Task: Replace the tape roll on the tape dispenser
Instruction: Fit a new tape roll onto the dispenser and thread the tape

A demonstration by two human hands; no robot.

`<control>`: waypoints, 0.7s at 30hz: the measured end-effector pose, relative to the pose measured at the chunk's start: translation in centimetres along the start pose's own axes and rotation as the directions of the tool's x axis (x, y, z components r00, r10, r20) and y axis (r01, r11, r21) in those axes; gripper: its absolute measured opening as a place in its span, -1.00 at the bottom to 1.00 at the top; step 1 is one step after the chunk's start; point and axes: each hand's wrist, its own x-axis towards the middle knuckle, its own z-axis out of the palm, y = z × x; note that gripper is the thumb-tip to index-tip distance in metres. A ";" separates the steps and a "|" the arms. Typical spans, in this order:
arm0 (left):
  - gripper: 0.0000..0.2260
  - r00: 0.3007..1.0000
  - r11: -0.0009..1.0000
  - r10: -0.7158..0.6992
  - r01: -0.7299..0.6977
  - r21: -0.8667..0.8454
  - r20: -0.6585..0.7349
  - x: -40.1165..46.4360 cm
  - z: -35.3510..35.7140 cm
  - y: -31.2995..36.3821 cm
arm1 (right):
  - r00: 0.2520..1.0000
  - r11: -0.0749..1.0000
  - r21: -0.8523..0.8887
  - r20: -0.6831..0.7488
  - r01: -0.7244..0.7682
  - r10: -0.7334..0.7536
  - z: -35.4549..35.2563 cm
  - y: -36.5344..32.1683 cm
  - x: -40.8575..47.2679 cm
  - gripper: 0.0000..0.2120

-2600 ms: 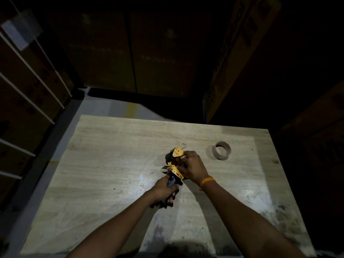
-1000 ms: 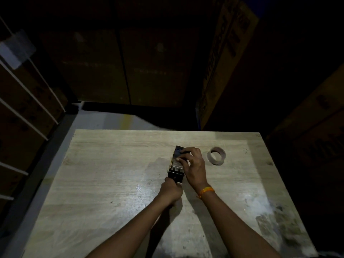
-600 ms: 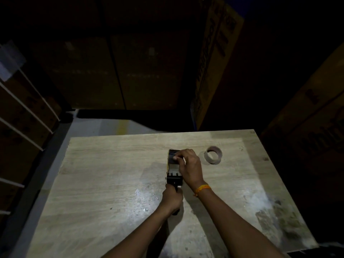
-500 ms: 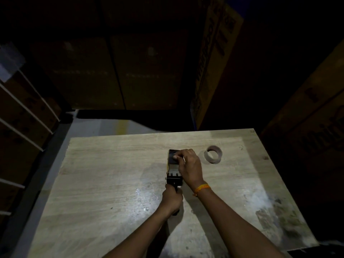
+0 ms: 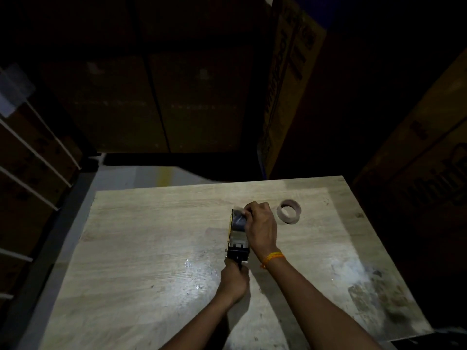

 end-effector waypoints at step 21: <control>-0.75 0.997 0.997 0.068 -0.067 0.037 -0.036 -1.7 0.1 -1.9 | 0.837 0.976 0.042 0.523 -0.215 0.162 -2.2 0.7 5.1 -0.81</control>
